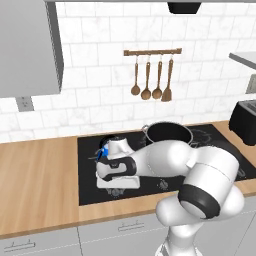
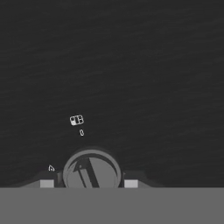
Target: Pick the kettle from the counter and place it on a stove burner. Then turn the burner on.
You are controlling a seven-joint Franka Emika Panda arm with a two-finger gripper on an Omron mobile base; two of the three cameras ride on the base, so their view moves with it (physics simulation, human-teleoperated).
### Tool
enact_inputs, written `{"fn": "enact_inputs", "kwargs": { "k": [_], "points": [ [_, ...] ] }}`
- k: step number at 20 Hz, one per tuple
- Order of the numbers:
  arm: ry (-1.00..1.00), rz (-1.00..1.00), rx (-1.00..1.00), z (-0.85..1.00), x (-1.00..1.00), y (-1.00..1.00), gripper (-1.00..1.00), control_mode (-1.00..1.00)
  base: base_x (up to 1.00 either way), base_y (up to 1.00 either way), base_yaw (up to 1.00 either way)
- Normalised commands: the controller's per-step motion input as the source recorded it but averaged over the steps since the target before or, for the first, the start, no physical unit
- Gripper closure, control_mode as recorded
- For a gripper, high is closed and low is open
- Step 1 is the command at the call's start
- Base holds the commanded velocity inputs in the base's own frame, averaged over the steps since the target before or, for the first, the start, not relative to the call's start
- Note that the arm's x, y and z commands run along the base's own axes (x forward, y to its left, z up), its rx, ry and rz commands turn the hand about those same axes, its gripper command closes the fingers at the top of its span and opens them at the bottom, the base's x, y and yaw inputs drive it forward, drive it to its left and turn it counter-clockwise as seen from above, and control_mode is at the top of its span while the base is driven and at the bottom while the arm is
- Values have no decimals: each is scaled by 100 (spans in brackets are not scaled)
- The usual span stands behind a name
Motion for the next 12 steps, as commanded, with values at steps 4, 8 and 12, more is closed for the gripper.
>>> {"fn": "enact_inputs", "kwargs": {
  "k": [4, 8, 12],
  "points": [
    [0, -4, 0, -5, 0, 0, 100, -100, 0, 0, 0],
    [0, -22, 0, -19, -4, 0, 100, -100, 0, 0, 0],
    [1, -31, 0, -24, -9, -2, 100, -100, 0, 0, 0]
  ]
}}
